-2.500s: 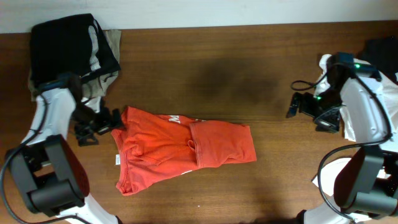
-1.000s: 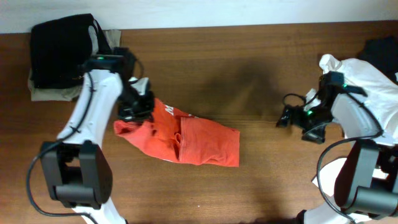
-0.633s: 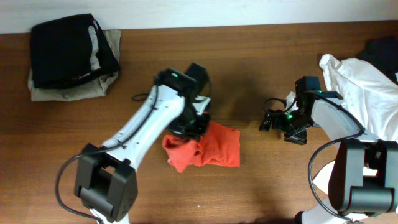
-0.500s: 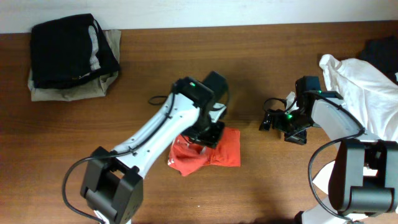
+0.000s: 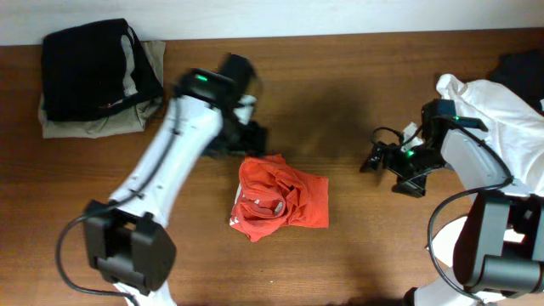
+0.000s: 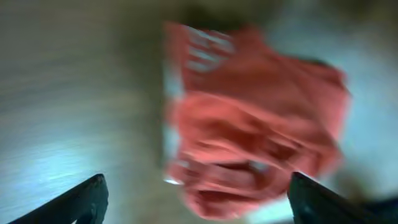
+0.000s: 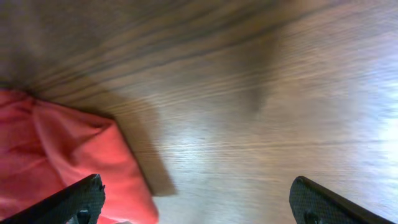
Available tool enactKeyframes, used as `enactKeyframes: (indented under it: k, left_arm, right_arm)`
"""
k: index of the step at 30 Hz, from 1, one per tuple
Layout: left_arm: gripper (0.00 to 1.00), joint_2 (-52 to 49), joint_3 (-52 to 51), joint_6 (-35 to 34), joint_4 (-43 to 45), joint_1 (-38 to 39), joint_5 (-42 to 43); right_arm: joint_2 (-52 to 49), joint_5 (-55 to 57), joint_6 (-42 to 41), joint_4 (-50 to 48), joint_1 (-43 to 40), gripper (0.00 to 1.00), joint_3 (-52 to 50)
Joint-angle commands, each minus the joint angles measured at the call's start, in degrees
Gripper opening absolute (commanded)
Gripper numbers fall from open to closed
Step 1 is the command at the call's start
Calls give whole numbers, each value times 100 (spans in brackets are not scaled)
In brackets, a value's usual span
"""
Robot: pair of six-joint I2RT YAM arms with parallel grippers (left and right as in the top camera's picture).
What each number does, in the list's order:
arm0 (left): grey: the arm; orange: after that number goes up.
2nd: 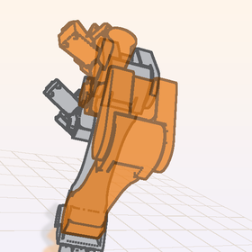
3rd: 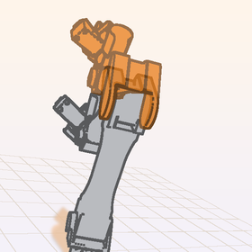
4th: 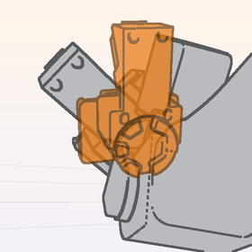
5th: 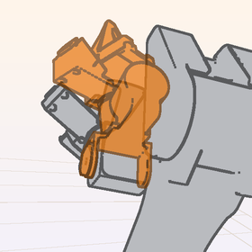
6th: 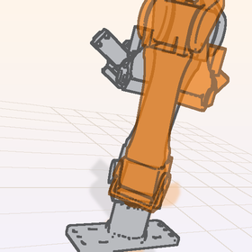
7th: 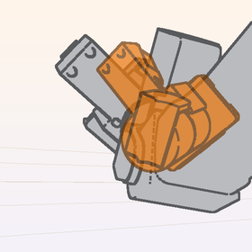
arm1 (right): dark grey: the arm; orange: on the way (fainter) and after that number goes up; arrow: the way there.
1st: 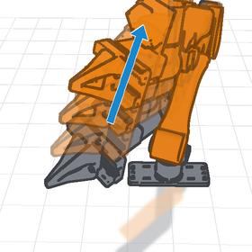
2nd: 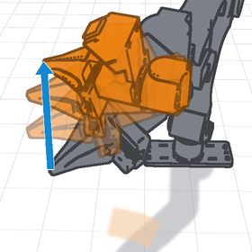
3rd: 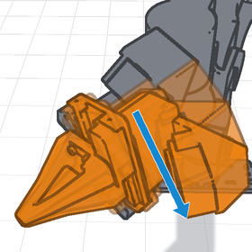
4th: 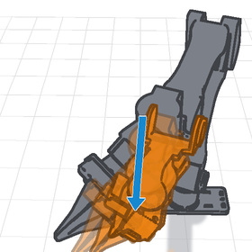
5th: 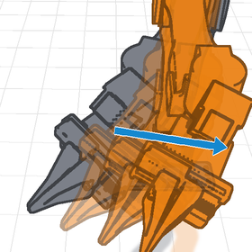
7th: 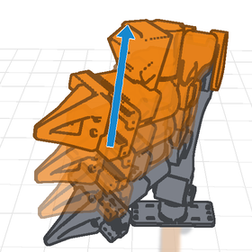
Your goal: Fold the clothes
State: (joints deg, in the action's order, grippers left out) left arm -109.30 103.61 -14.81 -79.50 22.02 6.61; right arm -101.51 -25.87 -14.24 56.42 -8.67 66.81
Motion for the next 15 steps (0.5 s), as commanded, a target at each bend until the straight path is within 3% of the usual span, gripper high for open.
enactKeyframes:
  k: [1, 3, 7, 15]
  left_arm:
    - [99, 22, 48, -13, 109, -586, -2]
    - [99, 13, 33, 127, 105, -855, 111]
    - [99, -138, -293, 807, 339, -1191, 1434]
    - [99, -1078, -599, 938, 697, -1152, 1937]
  right_arm:
    - [66, -249, -127, -260, 310, 98, 107]
    - [66, -146, -129, -339, 385, 99, 107]
    - [66, -107, -127, -402, 374, 99, 107]
    - [66, -39, -125, -402, 374, 99, 103]
